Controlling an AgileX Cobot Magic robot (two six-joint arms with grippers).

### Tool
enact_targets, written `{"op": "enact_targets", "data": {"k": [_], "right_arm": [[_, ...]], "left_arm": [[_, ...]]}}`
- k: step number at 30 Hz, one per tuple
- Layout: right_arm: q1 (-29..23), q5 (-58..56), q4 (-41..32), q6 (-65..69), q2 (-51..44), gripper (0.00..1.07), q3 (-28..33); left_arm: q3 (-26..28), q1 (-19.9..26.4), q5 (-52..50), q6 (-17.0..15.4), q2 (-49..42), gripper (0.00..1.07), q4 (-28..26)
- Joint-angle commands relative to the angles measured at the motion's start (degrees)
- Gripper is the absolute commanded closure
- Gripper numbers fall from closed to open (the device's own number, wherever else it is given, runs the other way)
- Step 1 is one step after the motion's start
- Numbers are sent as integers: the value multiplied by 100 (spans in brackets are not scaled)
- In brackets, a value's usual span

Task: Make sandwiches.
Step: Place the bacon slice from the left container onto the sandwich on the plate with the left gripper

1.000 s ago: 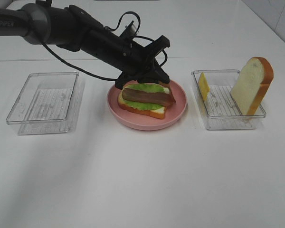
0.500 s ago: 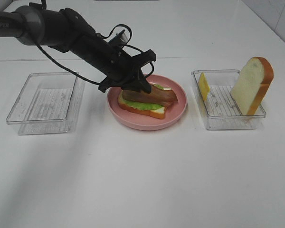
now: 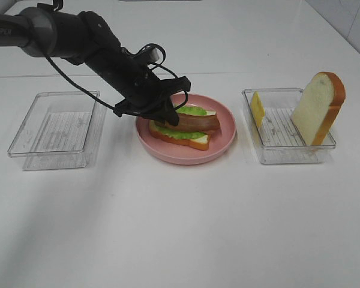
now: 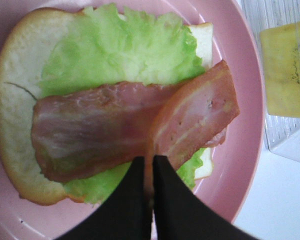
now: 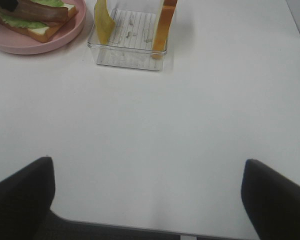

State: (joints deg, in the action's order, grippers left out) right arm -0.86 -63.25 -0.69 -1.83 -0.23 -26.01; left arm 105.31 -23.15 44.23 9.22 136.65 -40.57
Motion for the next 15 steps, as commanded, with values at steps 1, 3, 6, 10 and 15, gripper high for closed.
{"op": "enact_targets", "data": {"k": [1, 3, 6, 10, 15], "right_arm": [[23, 11, -29, 11, -195, 9, 6], [23, 11, -29, 11, -195, 9, 6], [23, 11, -29, 11, -195, 9, 6], [23, 11, -29, 11, -195, 9, 6], [23, 11, -29, 11, -195, 9, 6]], "left_arm": [[29, -34, -40, -34, 17, 89, -23], [29, -34, -40, -34, 6, 64, -17], [29, -34, 6, -23, -52, 35, 0], [172, -34, 126, -34, -143, 16, 166], [676, -34, 596, -372, -143, 15, 550]]}}
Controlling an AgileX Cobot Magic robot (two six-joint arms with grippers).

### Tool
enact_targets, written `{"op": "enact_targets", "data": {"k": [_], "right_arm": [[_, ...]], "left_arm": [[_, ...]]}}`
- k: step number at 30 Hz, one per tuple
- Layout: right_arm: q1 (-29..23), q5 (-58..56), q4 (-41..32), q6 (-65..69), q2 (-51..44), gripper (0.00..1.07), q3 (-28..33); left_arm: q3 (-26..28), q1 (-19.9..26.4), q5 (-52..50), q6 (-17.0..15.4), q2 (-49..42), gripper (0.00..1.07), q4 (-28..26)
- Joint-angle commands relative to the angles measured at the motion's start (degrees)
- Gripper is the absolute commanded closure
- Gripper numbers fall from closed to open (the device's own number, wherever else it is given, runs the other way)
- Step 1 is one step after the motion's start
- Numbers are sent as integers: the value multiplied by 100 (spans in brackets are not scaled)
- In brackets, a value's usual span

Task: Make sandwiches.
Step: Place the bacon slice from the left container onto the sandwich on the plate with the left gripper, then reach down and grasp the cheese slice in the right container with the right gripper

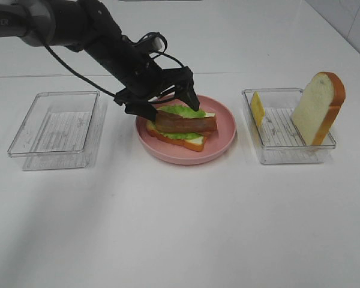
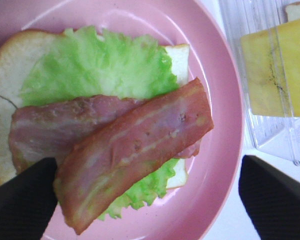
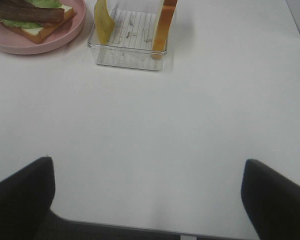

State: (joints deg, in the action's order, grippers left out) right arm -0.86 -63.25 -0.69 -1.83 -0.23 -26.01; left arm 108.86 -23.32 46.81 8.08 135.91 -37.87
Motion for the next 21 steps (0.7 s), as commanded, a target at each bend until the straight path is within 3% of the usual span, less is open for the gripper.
{"op": "enact_targets", "data": {"k": [1, 9, 10, 13, 16, 21], "right_arm": [[23, 11, -29, 11, -195, 9, 6], [23, 11, -29, 11, -195, 9, 6], [23, 11, -29, 11, -195, 9, 6], [23, 11, -29, 11, -195, 9, 6], [23, 11, -29, 11, -195, 9, 6], [23, 11, -29, 11, -195, 9, 6]], "left_arm": [[630, -23, 567, -504, -69, 15, 607], [1896, -34, 1707, -1197, -69, 15, 1621], [2229, -40, 2080, -1381, -69, 15, 1977], [2613, -63, 2659, -1461, -69, 15, 2349], [2830, -80, 2865, -1513, -183, 15, 2573], [2699, -80, 2865, -1576, -516, 15, 2767]]}}
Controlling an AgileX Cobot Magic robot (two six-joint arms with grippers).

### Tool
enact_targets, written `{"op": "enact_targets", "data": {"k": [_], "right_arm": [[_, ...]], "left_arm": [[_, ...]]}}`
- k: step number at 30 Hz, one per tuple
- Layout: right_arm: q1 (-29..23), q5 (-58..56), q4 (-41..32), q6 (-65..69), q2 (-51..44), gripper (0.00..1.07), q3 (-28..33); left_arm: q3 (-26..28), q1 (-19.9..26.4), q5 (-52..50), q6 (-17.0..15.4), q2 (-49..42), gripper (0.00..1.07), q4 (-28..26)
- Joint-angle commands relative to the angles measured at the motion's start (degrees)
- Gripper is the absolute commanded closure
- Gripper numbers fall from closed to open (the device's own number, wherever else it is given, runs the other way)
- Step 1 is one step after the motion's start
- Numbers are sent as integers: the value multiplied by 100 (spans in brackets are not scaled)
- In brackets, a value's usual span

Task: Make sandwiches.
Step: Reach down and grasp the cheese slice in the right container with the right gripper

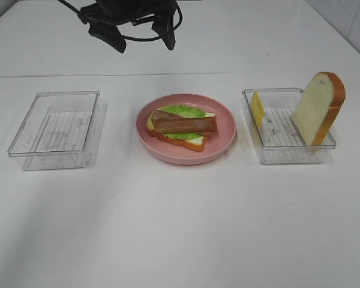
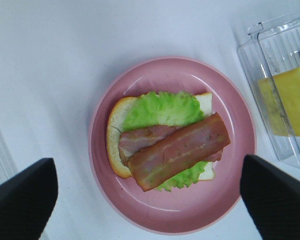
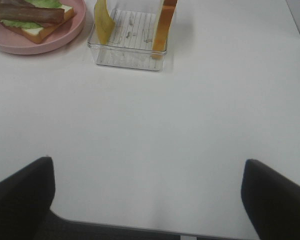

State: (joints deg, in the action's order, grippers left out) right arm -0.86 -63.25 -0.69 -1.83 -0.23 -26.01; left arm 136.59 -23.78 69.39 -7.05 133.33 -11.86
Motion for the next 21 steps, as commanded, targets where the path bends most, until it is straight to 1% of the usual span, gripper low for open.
{"op": "enact_targets", "data": {"k": [1, 2, 3, 5, 6, 7, 8, 9, 10, 11, 12, 13, 14, 15, 16, 18, 19, 20, 21], "right_arm": [[23, 11, -29, 11, -195, 9, 6], [23, 11, -29, 11, -195, 9, 6], [23, 11, -29, 11, -195, 9, 6], [23, 11, -29, 11, -195, 9, 6], [23, 11, -29, 11, -195, 9, 6], [23, 11, -29, 11, -195, 9, 6], [23, 11, -29, 11, -195, 9, 6], [23, 11, -29, 11, -195, 9, 6], [23, 11, -29, 11, -195, 9, 6], [23, 11, -29, 11, -195, 9, 6], [23, 11, -29, 11, -195, 9, 6], [23, 11, -29, 11, -195, 9, 6], [23, 11, -29, 11, -195, 9, 6], [23, 11, -29, 11, -195, 9, 6], [23, 11, -29, 11, -195, 9, 6], [23, 11, -29, 11, -195, 9, 6], [23, 11, -29, 11, -195, 9, 6], [23, 11, -29, 11, -195, 9, 6], [23, 11, -29, 11, -195, 9, 6]], "left_arm": [[-74, -34, 607, -63, -258, 15, 166], [-195, -34, 607, -63, -367, 15, 281], [-195, -34, 607, -63, -367, 15, 281], [-997, -29, 607, -57, -980, 15, 659], [-997, -29, 607, -57, -980, 15, 659], [-1266, -11, 607, -57, -1175, 15, 779], [-1753, -11, 607, -57, -1524, 15, 1037], [-1753, -11, 607, -57, -1524, 15, 1037], [-2017, -11, 607, -57, -1719, 15, 1129], [-2017, -11, 607, -57, -1719, 15, 1129], [-2452, -11, 607, -57, -2063, 15, 1335], [-2819, 80, 602, -57, -2389, 15, 1392], [-2819, 80, 602, -57, -2389, 15, 1392], [-3002, 132, 596, -86, -2573, 15, 1387], [-3002, 132, 596, -86, -2573, 15, 1387], [-3650, 498, 596, -160, -3243, 15, 1387], [-3650, 498, 596, -160, -3243, 15, 1387], [-3822, 607, 596, -160, -3421, 15, 1387], [-4148, 773, 596, -160, -3770, 15, 1387]]}}
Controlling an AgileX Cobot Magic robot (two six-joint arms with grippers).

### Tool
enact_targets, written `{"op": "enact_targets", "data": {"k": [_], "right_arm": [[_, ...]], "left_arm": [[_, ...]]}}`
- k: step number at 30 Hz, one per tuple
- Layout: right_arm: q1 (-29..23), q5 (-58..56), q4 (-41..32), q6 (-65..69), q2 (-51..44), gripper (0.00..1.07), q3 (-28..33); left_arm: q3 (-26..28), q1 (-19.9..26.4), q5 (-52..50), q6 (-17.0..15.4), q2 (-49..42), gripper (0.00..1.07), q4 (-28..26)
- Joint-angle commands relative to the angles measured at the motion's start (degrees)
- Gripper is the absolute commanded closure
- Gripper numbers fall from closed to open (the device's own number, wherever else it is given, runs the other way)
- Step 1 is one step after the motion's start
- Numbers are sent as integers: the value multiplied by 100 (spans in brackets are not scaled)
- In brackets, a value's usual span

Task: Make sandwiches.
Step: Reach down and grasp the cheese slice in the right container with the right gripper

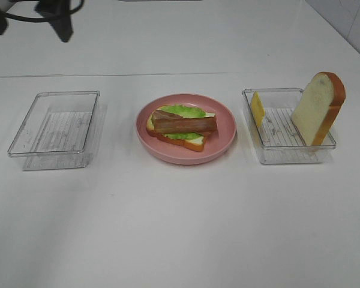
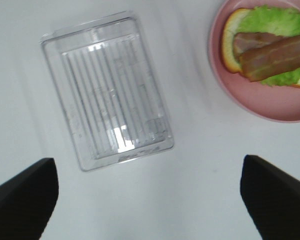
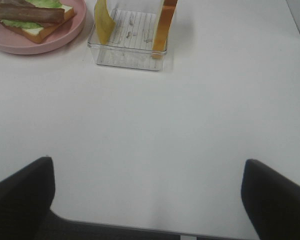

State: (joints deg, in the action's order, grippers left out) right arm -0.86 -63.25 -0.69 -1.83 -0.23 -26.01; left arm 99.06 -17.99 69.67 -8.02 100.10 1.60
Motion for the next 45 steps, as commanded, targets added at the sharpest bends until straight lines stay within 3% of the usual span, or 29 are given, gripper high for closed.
{"op": "enact_targets", "data": {"k": [1, 2, 4, 10, 19, 32, 38, 40, 45], "right_arm": [[23, 11, -29, 11, -195, 9, 6], [23, 11, -29, 11, -195, 9, 6], [23, 11, -29, 11, -195, 9, 6], [23, 11, -29, 11, -195, 9, 6], [23, 11, -29, 11, -195, 9, 6], [23, 11, -29, 11, -195, 9, 6], [23, 11, -29, 11, -195, 9, 6], [23, 11, -29, 11, -195, 9, 6], [23, 11, -29, 11, -195, 9, 6]], "left_arm": [[-395, 195, 567, -63, -447, 15, 40], [-751, 378, 567, -69, -831, 15, 40], [-894, 447, 567, -69, -980, 15, 40], [-2028, 877, 539, -97, -2257, 15, 40], [-3340, 940, 344, -241, -4079, 15, 11], [-5111, 940, 309, -189, -6555, 15, -11], [-5672, 940, 315, 23, -7781, 15, -11], [-5816, 940, 361, 332, -8314, 15, -69], [-5953, 940, 361, 739, -9053, 15, -309]]}}
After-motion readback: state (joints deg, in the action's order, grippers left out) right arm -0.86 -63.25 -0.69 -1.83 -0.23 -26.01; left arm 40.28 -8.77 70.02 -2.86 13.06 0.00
